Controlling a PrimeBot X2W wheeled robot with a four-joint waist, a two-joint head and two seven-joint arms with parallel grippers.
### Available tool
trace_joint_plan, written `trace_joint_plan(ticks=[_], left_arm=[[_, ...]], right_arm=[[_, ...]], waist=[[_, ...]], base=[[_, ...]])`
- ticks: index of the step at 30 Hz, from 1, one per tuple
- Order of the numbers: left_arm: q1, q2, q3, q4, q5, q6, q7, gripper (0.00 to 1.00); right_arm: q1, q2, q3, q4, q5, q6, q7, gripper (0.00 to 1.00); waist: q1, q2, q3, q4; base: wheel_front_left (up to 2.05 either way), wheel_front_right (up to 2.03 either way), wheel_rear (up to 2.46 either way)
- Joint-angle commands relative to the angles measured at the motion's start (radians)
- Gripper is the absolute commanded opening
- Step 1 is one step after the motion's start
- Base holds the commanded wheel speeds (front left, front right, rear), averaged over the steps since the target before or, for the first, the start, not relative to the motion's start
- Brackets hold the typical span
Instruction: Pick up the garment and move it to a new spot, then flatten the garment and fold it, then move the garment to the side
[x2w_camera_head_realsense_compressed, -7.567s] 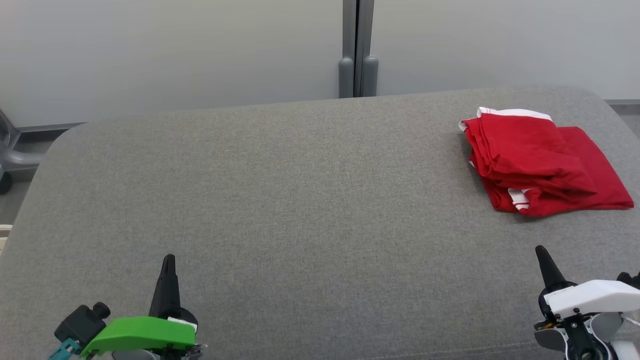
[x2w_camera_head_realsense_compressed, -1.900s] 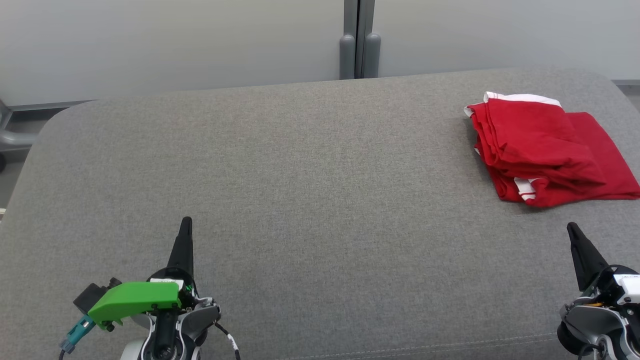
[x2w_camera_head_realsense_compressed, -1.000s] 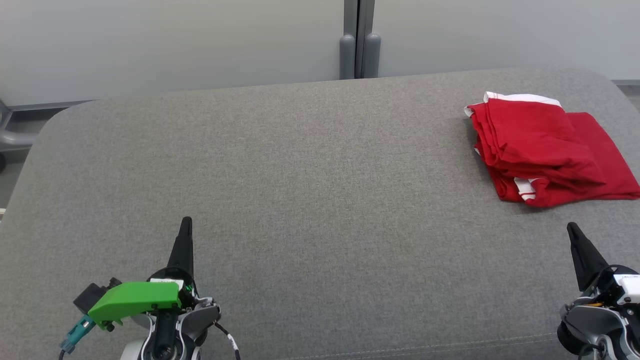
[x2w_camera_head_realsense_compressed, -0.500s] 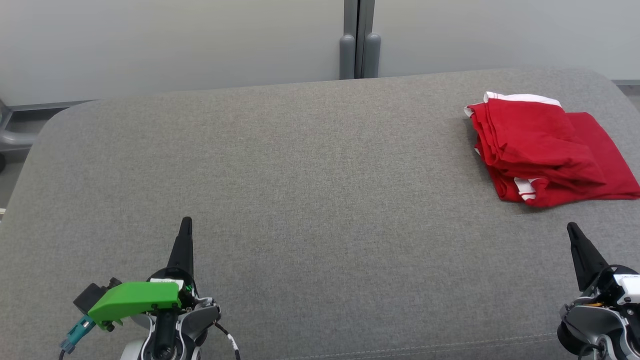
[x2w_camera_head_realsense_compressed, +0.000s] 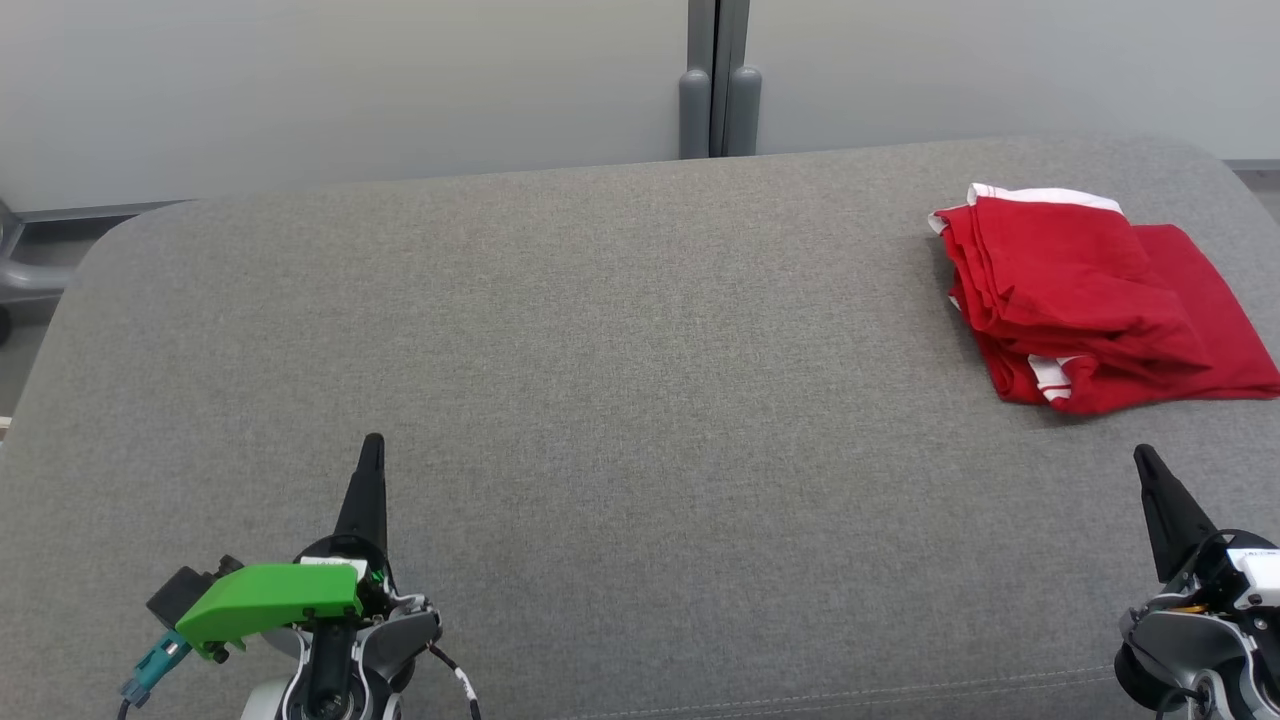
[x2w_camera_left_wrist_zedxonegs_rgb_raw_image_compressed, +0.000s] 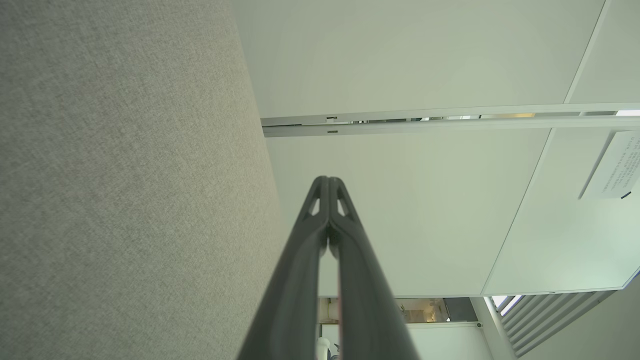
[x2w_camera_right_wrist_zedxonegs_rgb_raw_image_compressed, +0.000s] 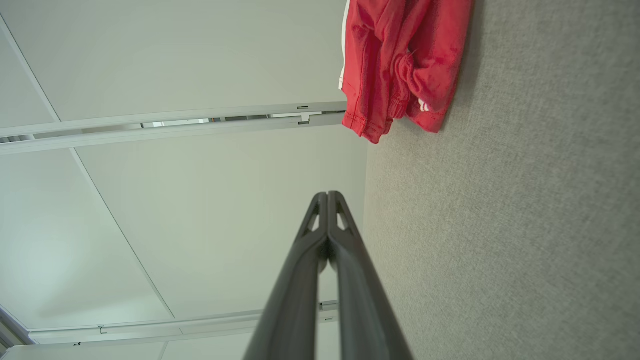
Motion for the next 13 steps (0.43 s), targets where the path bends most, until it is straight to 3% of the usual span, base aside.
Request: trace_joint_plan(ticks=[1,13], left_arm=[[-0.012,0.001,-0.001,-0.002,-0.006,-0.007,0.000,0.00],[-0.012,0.001,-0.001,-0.002,-0.006,-0.007,0.000,0.00]], right_arm=[[-0.010,-0.001,-0.001,-0.003,0.004,0.000,0.001,0.00],[-0.010,-0.001,-0.001,-0.003,0.004,0.000,0.001,0.00]], waist=[[0.0000,0.0000,0.000,0.000],[0.0000,0.0000,0.000,0.000]], base=[[0.00,0.00,0.00],[0.00,0.00,0.00]])
